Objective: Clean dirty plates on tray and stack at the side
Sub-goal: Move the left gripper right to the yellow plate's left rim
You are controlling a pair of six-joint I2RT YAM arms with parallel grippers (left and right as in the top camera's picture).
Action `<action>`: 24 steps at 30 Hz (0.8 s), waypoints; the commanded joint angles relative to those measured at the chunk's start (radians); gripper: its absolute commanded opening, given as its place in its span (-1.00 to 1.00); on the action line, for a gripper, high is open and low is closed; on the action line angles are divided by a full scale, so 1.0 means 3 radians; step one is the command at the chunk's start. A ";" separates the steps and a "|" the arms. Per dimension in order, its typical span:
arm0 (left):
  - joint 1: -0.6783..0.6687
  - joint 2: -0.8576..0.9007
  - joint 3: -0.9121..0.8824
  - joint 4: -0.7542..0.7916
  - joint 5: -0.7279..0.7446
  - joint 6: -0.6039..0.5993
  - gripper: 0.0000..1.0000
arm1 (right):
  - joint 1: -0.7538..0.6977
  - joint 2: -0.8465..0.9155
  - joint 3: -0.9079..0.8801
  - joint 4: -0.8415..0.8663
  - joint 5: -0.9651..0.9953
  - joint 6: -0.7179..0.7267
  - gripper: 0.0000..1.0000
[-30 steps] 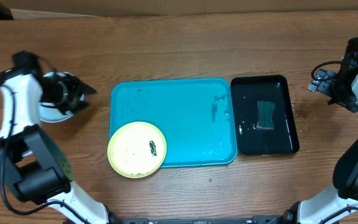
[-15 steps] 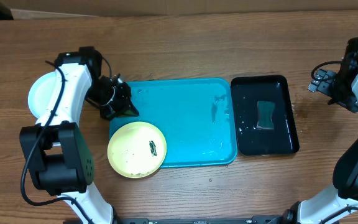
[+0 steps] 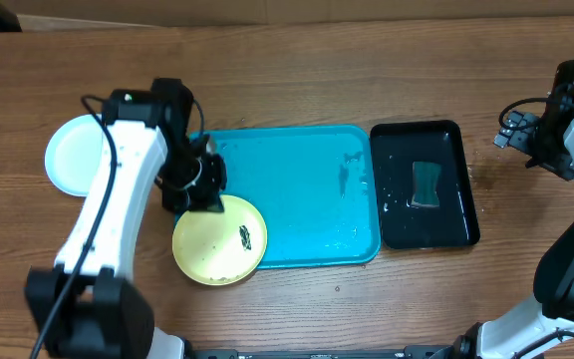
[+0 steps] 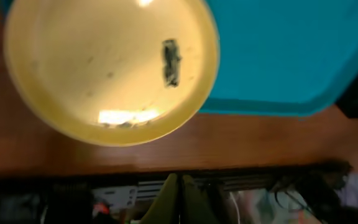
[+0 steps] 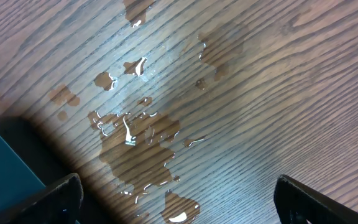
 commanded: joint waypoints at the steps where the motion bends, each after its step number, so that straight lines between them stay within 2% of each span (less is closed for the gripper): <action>1: -0.0097 -0.0278 -0.0257 -0.0033 -0.0909 -0.1119 -0.91 | -0.0009 -0.0037 0.0047 0.0008 0.0011 0.0010 1.00; 3: -0.0156 -0.0397 -0.0492 -0.0069 -0.1128 -0.1601 -0.91 | -0.0009 -0.0037 0.0047 0.0008 0.0011 0.0009 1.00; 7: -0.0174 -0.0437 -0.0924 0.0041 -0.1202 -0.1893 -0.79 | -0.0009 -0.0037 0.0047 0.0009 0.0011 0.0009 1.00; 12: -0.0174 -0.0437 -0.1279 0.0331 -0.1054 -0.1904 -0.78 | -0.0009 -0.0037 0.0047 0.0008 0.0011 0.0010 1.00; 17: -0.0174 -0.0437 -0.1324 0.0399 -0.1041 -0.1901 -0.71 | -0.0009 -0.0037 0.0047 0.0008 0.0011 0.0009 1.00; 20: -0.0174 -0.0437 -0.1324 0.0425 -0.1066 -0.1901 -0.50 | -0.0009 -0.0037 0.0047 0.0008 0.0011 0.0010 1.00; 22: -0.0174 -0.0437 -0.1324 0.0468 -0.1063 -0.1901 -0.47 | -0.0009 -0.0037 0.0047 0.0008 0.0011 0.0010 1.00; 24: -0.0173 -0.0437 -0.1324 0.0524 -0.1071 -0.1893 -0.28 | -0.0009 -0.0037 0.0047 0.0008 0.0011 0.0009 1.00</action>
